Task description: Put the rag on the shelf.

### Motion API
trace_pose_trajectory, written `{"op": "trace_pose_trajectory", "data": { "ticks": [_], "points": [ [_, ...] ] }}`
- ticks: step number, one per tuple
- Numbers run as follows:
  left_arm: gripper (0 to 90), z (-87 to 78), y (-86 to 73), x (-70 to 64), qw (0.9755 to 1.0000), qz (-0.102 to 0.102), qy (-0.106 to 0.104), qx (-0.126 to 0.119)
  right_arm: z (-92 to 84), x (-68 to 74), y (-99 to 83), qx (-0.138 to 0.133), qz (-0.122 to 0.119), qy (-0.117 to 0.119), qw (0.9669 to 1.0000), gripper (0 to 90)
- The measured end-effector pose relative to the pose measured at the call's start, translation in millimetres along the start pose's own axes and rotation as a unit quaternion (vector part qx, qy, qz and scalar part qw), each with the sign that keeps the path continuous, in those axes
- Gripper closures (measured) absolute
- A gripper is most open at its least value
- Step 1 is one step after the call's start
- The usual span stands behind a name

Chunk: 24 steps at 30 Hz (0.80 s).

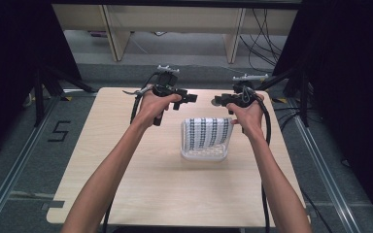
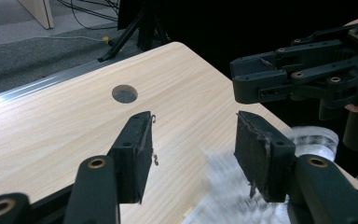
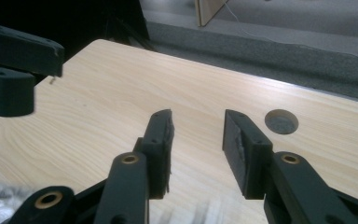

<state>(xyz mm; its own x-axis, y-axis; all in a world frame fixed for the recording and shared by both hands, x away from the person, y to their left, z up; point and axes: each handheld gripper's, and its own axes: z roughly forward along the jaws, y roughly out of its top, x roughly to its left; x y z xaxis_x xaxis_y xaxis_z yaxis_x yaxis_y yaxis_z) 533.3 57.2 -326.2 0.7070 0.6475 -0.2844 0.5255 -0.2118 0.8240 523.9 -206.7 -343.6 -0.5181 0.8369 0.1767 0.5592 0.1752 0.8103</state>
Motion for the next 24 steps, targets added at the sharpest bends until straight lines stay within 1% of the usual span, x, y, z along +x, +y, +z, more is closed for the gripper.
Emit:
{"op": "trace_pose_trajectory", "data": {
  "ticks": [2, 3, 4, 5, 6, 7, 8, 9, 10, 12, 13, 14, 15, 16, 17, 19, 20, 22, 23, 24],
  "points": [
    [45.0, -4.1, 0.0, 0.2, 1.0, 0.002, 0.002, -0.004, -2.6, -0.6, 0.4, -0.003, -0.002, -0.004, 1.0, 59.8],
    [44.6, -5.8, -0.1, 0.3, 1.0, 0.0, 0.001, -0.005, -3.8, 1.2, 0.2, -0.002, 0.016, 0.001, 0.9999, 58.9],
    [44.2, -7.6, -0.9, 0.4, 1.0, -0.002, 0.0, -0.007, -4.2, -1.7, 0.4, -0.005, 0.005, 0.002, 1.0, 58.3],
    [43.8, -9.6, -2.0, 0.7, 1.0, -0.004, -0.002, -0.008, -5.4, -0.7, 0.0, -0.003, 0.01, 0.0, 0.9999, 57.8],
    [42.8, -10.9, -3.0, 0.5, 1.0, -0.002, 0.004, -0.005, -6.6, -2.3, 0.0, -0.001, 0.003, 0.003, 1.0, 56.9],
    [41.8, -11.8, -3.9, 0.5, 1.0, -0.001, 0.006, -0.002, -8.4, -0.8, -0.5, 0.001, 0.015, 0.004, 0.9999, 56.4],
    [41.0, -12.8, -4.9, 0.9, 1.0, 0.0, 0.007, 0.001, -9.4, -1.4, -0.9, 0.0, 0.011, 0.003, 0.9999, 55.9],
    [40.5, -14.0, -5.9, 1.5, 1.0, 0.001, 0.009, 0.002, -10.0, -2.8, -1.2, 0.0, 0.001, 0.005, 1.0, 55.4],
    [40.1, -14.9, -6.5, 2.2, 0.9999, 0.0, 0.01, 0.004, -11.1, -2.0, -1.9, 0.001, 0.01, 0.005, 0.9999, 54.9],
    [39.8, -16.7, -7.5, 3.0, 0.9999, 0.001, 0.012, 0.004, -12.9, -2.3, -2.4, 0.001, 0.01, 0.006, 0.9999, 54.1],
    [39.3, -17.5, -7.8, 3.2, 0.9999, 0.0, 0.012, 0.003, -13.3, -3.5, -2.7, -0.003, 0.004, 0.008, 1.0, 53.7],
    [39.0, -18.7, -8.5, 3.4, 0.9999, -0.001, 0.012, 0.001, -15.0, -3.8, -2.6, 0.0, 0.001, 0.002, 1.0, 53.4],
    [38.6, -19.5, -9.0, 3.5, 0.9999, -0.002, 0.012, 0.001, -15.8, -3.4, -3.4, -0.002, 0.011, 0.01, 0.9999, 53.5],
    [38.2, -20.5, -9.8, 3.8, 0.9999, 0.0, 0.012, 0.004, -16.6, -3.3, -3.7, -0.002, 0.008, 0.008, 0.9999, 53.5],
    [37.3, -21.2, -10.5, 3.6, 0.9999, 0.001, 0.012, 0.006, -17.1, -4.1, -4.1, -0.001, -0.002, 0.01, 0.9999, 53.4],
    [35.8, -22.4, -12.3, 3.0, 0.9998, 0.006, 0.014, 0.009, -19.3, -2.8, -4.3, 0.001, -0.008, 0.009, 0.9999, 52.5],
    [35.2, -23.5, -14.2, 2.2, 0.9998, 0.007, 0.017, 0.01, -20.1, -1.4, -4.7, 0.001, -0.002, 0.012, 0.9999, 52.1],
    [34.2, -25.5, -17.0, 1.8, 0.9997, 0.01, 0.016, 0.013, -23.1, 1.7, -4.6, 0.003, -0.001, 0.013, 0.9999, 50.7],
    [33.5, -26.8, -18.0, 1.3, 0.9997, 0.013, 0.018, 0.014, -24.4, 1.5, -4.0, -0.002, -0.016, 0.011, 0.9998, 50.5],
    [32.8, -27.8, -18.8, 0.8, 0.9996, 0.016, 0.021, 0.013, -25.3, 2.7, -4.0, -0.005, -0.016, 0.02, 0.9997, 50.2]
  ]
}}
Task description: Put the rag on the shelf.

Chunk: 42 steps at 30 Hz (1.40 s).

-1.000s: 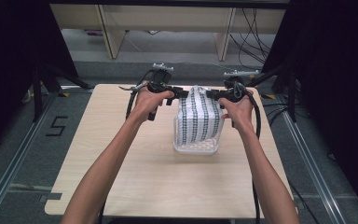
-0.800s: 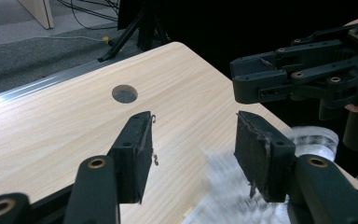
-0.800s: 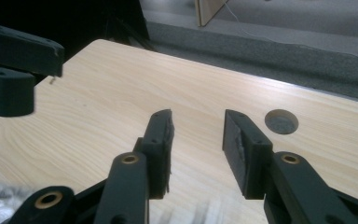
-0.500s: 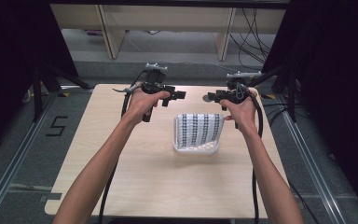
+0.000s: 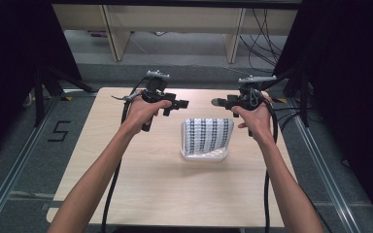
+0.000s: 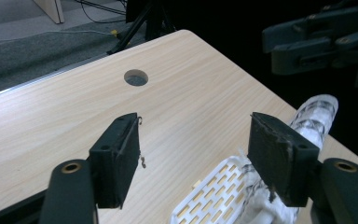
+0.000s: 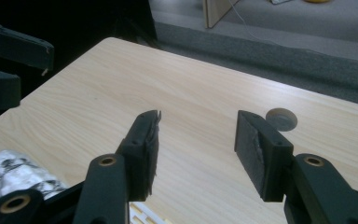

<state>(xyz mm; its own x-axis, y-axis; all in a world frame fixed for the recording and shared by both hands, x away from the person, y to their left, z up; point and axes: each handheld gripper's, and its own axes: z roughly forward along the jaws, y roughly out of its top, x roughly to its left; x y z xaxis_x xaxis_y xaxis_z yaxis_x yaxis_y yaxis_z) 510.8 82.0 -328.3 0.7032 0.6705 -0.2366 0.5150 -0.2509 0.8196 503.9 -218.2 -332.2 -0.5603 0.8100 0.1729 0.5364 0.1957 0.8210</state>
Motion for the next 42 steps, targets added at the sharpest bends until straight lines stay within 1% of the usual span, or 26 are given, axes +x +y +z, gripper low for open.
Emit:
{"op": "trace_pose_trajectory", "data": {
  "ticks": [2, 3, 5, 6, 7, 8, 9, 10, 12, 13, 19, 21, 23, 24, 27, 28, 29, 30, 31, 34, 35, 36, 38, 39, 41, 42],
  "points": [
    [32.6, -3.7, -2.4, -0.7, 1.0, 0.002, 0.001, -0.003, -2.9, 2.3, 0.1, 0.001, 0.004, 0.002, 1.0, 49.1],
    [32.3, -5.2, -3.2, -1.0, 1.0, 0.0, 0.0, -0.006, -5.0, 2.7, 0.4, 0.003, -0.005, -0.005, 1.0, 48.5],
    [32.0, -8.7, -4.1, -1.4, 1.0, 0.004, 0.0, -0.007, -7.0, 5.8, -0.2, 0.004, 0.01, 0.002, 0.9999, 48.0],
    [31.9, -10.4, -4.7, -2.0, 0.9999, 0.004, 0.0, -0.01, -8.2, 6.3, -0.1, 0.002, 0.009, 0.003, 1.0, 47.6],
    [31.8, -12.1, -5.4, -2.4, 0.9999, 0.004, 0.0, -0.013, -8.7, 5.1, -0.1, -0.002, 0.0, 0.003, 1.0, 47.4],
    [31.8, -13.4, -6.0, -2.7, 0.9999, 0.003, 0.0, -0.014, -9.9, 6.0, -0.3, -0.001, 0.001, 0.003, 1.0, 47.2],
    [31.6, -15.1, -6.7, -3.1, 0.9999, 0.005, 0.001, -0.014, -11.0, 5.3, 0.0, -0.001, -0.009, -0.002, 1.0, 47.0],
    [31.6, -16.6, -7.4, -3.3, 0.9999, 0.007, 0.002, -0.014, -11.3, 6.0, 0.0, -0.001, -0.008, 0.006, 0.9999, 46.9],
    [31.4, -19.6, -9.3, -3.7, 0.9999, 0.009, 0.0, -0.012, -14.1, 7.7, -0.2, -0.003, -0.011, 0.002, 0.9999, 46.7],
    [31.2, -21.6, -10.1, -3.8, 0.9998, 0.016, 0.006, -0.008, -15.3, 8.8, -0.6, -0.002, -0.006, 0.004, 1.0, 46.5],
    [31.1, -28.0, -15.3, -8.2, 0.9998, 0.013, 0.0, -0.015, -22.6, 10.9, -2.5, -0.007, -0.008, 0.006, 0.9999, 46.1],
    [31.0, -30.3, -17.8, -11.1, 0.9998, 0.016, 0.001, -0.015, -24.1, 9.8, -4.2, -0.009, -0.016, 0.012, 0.9998, 46.0],
    [30.6, -32.3, -20.3, -13.4, 0.9997, 0.02, -0.001, -0.015, -28.5, 10.2, -7.0, -0.008, -0.009, 0.011, 0.9999, 45.9],
    [30.4, -32.9, -21.3, -14.2, 0.9997, 0.021, -0.004, -0.015, -29.0, 9.8, -8.4, -0.012, -0.008, 0.015, 0.9998, 45.8],
    [29.1, -36.6, -23.3, -19.4, 0.9995, 0.028, 0.0, -0.015, -31.8, 8.6, -10.9, -0.013, -0.016, 0.017, 0.9996, 45.4],
    [28.4, -37.8, -24.0, -20.9, 0.9995, 0.028, 0.0, -0.017, -33.1, 8.9, -11.9, -0.013, -0.011, 0.018, 0.9997, 45.3],
    [27.7, -39.2, -24.8, -22.1, 0.9994, 0.028, 0.0, -0.018, -34.3, 7.3, -12.2, -0.015, -0.021, 0.013, 0.9996, 45.1],
    [27.5, -40.1, -25.4, -22.8, 0.9994, 0.029, -0.001, -0.019, -34.9, 8.0, -13.2, -0.013, -0.012, 0.018, 0.9997, 44.9],
    [27.4, -41.0, -26.2, -24.1, 0.9994, 0.028, 0.0, -0.021, -36.2, 7.8, -13.3, -0.011, -0.015, 0.015, 0.9997, 44.9],
    [26.6, -43.9, -29.3, -26.5, 0.9994, 0.029, 0.0, -0.02, -40.0, 8.9, -14.5, -0.014, -0.013, 0.018, 0.9997, 44.6],
    [26.3, -44.6, -30.4, -27.0, 0.9994, 0.029, -0.001, -0.021, -41.6, 8.4, -14.8, -0.017, -0.021, 0.019, 0.9995, 44.5],
    [26.1, -45.2, -31.3, -27.9, 0.9994, 0.028, 0.0, -0.021, -42.1, 9.6, -15.7, -0.016, -0.014, 0.024, 0.9995, 44.4],
    [24.6, -47.3, -34.1, -31.3, 0.9994, 0.027, 0.002, -0.023, -45.3, 10.7, -17.0, -0.022, -0.019, 0.026, 0.9992, 43.2],
    [22.1, -48.4, -35.3, -33.5, 0.9993, 0.029, 0.002, -0.023, -47.5, 11.6, -17.5, -0.024, -0.018, 0.031, 0.9991, 43.1],
    [22.4, -50.4, -37.4, -37.2, 0.9991, 0.035, -0.003, -0.025, -51.2, 13.5, -19.7, -0.025, -0.015, 0.035, 0.999, 42.5],
    [22.4, -51.2, -38.3, -39.1, 0.999, 0.037, -0.004, -0.025, -52.6, 13.7, -20.5, -0.023, -0.023, 0.034, 0.9989, 42.0]
  ]
}}
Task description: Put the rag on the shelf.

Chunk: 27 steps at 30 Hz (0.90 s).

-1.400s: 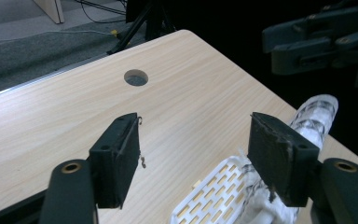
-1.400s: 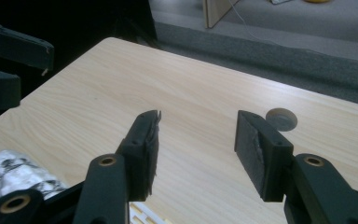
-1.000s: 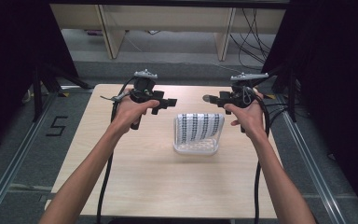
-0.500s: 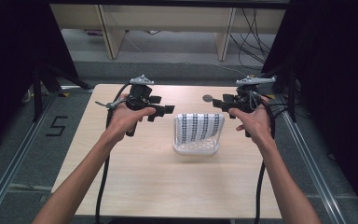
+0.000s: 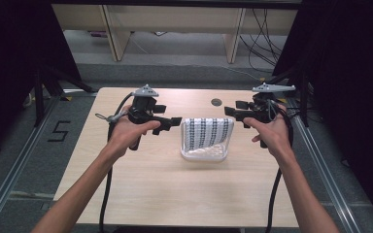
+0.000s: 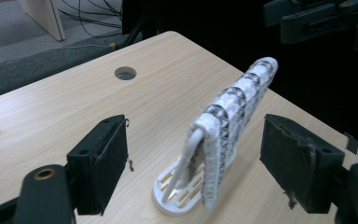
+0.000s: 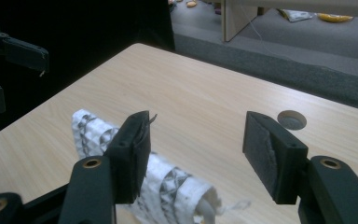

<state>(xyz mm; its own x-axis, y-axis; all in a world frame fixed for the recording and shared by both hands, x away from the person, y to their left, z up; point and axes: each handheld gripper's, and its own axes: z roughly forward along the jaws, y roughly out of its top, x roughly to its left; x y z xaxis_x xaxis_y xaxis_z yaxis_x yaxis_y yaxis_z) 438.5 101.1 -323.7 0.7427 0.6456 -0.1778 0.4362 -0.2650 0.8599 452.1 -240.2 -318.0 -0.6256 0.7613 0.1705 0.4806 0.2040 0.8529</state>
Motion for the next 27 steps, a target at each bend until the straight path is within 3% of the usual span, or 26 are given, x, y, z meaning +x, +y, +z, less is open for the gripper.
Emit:
{"op": "trace_pose_trajectory", "data": {
  "ticks": [3, 4, 7, 9, 10, 11, 16, 19, 20, 21, 27],
  "points": [
    [22.2, -2.0, -2.8, -5.4, 1.0, 0.005, -0.003, -0.003, -4.1, 4.4, -2.4, -0.003, 0.005, 0.002, 1.0, 41.5],
    [22.2, -2.7, -3.7, -7.1, 1.0, 0.006, -0.007, -0.003, -4.9, 3.8, -3.0, -0.009, -0.007, -0.001, 0.9999, 41.3],
    [22.2, -4.3, -6.1, -11.7, 0.9999, 0.012, -0.008, -0.003, -7.7, 7.5, -5.2, -0.008, 0.006, 0.007, 0.9999, 41.0],
    [22.2, -5.8, -8.4, -14.1, 0.9998, 0.014, -0.012, -0.005, -8.8, 6.8, -6.5, -0.014, -0.011, 0.003, 0.9998, 40.8],
    [22.1, -6.8, -9.6, -15.1, 0.9998, 0.017, -0.009, -0.007, -10.1, 8.6, -7.4, -0.012, 0.002, 0.009, 0.9999, 40.8],
    [22.1, -7.2, -10.6, -15.7, 0.9998, 0.016, -0.009, -0.007, -10.6, 7.8, -8.1, -0.014, -0.005, 0.009, 0.9999, 40.7],
    [22.1, -9.2, -19.5, -17.3, 0.9998, 0.012, -0.015, -0.01, -14.8, 10.4, -14.1, -0.013, 0.002, 0.013, 0.9998, 40.1],
    [22.0, -10.9, -25.2, -17.7, 0.9997, 0.008, -0.019, -0.015, -16.0, 9.9, -16.9, -0.021, -0.014, 0.017, 0.9995, 39.8],
    [21.9, -11.6, -27.1, -17.9, 0.9997, 0.006, -0.02, -0.016, -17.5, 12.4, -18.1, -0.018, -0.001, 0.011, 0.9998, 39.7],
    [22.0, -12.1, -28.3, -17.4, 0.9996, 0.008, -0.021, -0.015, -17.5, 11.7, -18.5, -0.017, -0.007, 0.018, 0.9997, 39.7],
    [21.9, -16.6, -36.8, -19.0, 0.9997, 0.005, -0.021, -0.014, -21.0, 16.2, -22.1, -0.025, -0.014, 0.007, 0.9996, 38.7]
  ]
}}
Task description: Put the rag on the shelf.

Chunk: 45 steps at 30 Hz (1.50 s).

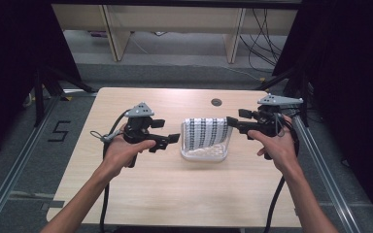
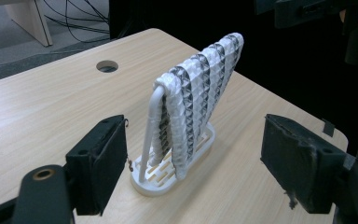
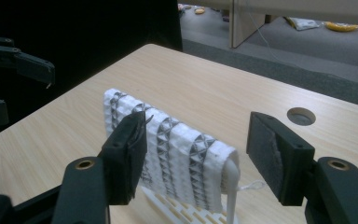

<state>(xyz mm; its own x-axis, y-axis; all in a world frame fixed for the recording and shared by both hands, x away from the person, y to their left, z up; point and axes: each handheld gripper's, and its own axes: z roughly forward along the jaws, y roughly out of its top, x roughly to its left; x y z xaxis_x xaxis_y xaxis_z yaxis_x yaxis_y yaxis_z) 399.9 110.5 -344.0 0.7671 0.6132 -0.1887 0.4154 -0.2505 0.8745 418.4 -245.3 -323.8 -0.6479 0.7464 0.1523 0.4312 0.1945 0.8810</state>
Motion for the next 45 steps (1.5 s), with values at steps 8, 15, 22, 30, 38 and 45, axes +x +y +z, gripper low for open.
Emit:
{"op": "trace_pose_trajectory", "data": {
  "ticks": [8, 15, 22, 30, 38, 45],
  "points": [
    [21.9, -2.5, -13.9, -0.8, 1.0, 0.001, -0.005, 0.0, -1.4, 4.7, -7.1, 0.008, -0.003, -0.003, 1.0, 35.6],
    [21.7, -1.0, -23.2, -3.5, 0.9999, 0.0, -0.01, 0.0, -1.8, 8.9, -14.6, 0.005, 0.005, -0.006, 1.0, 33.4],
    [21.6, 0.9, -33.8, -7.0, 0.9998, 0.01, -0.013, 0.011, -2.9, 10.9, -23.0, 0.006, -0.006, -0.006, 0.9999, 32.7],
    [21.6, 0.4, -43.7, -9.8, 0.9999, 0.01, -0.011, 0.006, -5.6, 15.0, -29.2, 0.007, 0.008, -0.005, 0.9999, 32.0],
    [21.6, -1.5, -55.2, -13.0, 0.9997, 0.013, -0.013, 0.013, -7.3, 18.8, -36.2, 0.003, 0.01, 0.001, 0.9999, 31.5],
    [21.6, -3.1, -63.3, -16.9, 0.9995, 0.025, -0.004, 0.019, -10.8, 23.2, -42.5, -0.002, 0.021, 0.007, 0.9998, 30.9]
  ]
}}
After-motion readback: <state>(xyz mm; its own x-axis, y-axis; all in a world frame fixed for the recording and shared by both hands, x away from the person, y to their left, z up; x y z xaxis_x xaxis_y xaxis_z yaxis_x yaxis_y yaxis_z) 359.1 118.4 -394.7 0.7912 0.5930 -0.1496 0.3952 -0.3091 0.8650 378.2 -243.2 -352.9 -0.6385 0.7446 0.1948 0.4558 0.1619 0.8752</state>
